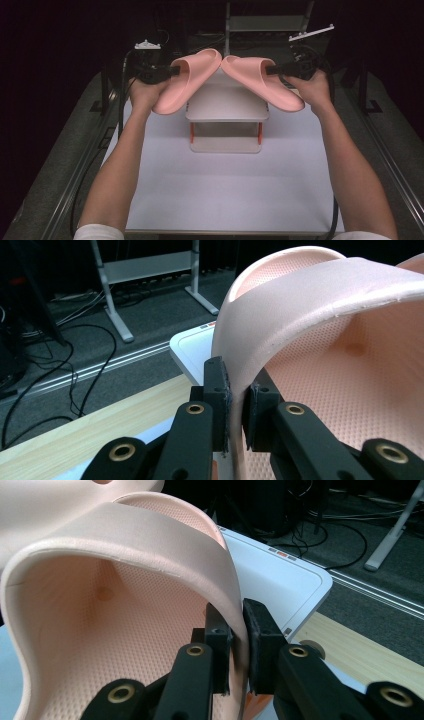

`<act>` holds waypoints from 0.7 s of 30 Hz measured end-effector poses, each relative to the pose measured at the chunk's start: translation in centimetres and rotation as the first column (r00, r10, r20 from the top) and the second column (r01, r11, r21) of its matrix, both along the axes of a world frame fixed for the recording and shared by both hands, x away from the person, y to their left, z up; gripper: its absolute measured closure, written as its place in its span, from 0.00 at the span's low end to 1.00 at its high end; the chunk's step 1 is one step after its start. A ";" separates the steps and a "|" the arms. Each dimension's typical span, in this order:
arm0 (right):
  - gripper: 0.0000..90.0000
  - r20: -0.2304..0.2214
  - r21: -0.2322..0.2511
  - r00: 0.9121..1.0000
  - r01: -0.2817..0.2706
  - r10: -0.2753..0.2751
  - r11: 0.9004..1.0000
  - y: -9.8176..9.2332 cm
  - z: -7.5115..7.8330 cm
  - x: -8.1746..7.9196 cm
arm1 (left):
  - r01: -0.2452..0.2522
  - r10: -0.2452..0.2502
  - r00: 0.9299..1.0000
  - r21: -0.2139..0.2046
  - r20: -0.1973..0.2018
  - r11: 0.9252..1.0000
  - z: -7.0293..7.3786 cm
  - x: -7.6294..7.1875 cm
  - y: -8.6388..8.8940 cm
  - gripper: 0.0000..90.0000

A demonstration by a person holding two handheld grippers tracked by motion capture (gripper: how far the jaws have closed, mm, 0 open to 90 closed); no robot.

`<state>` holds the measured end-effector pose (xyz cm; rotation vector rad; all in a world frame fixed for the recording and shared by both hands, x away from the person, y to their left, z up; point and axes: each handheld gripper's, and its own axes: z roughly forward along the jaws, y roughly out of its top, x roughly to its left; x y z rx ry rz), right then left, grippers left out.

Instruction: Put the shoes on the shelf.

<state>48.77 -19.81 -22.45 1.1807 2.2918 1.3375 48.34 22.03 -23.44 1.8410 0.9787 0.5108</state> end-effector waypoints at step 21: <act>0.90 -0.024 -0.022 0.998 0.058 -0.059 0.998 0.8 -0.4 0.3 | -0.019 0.019 1.000 -0.004 -0.010 1.000 0.1 0.4 -1.3 0.88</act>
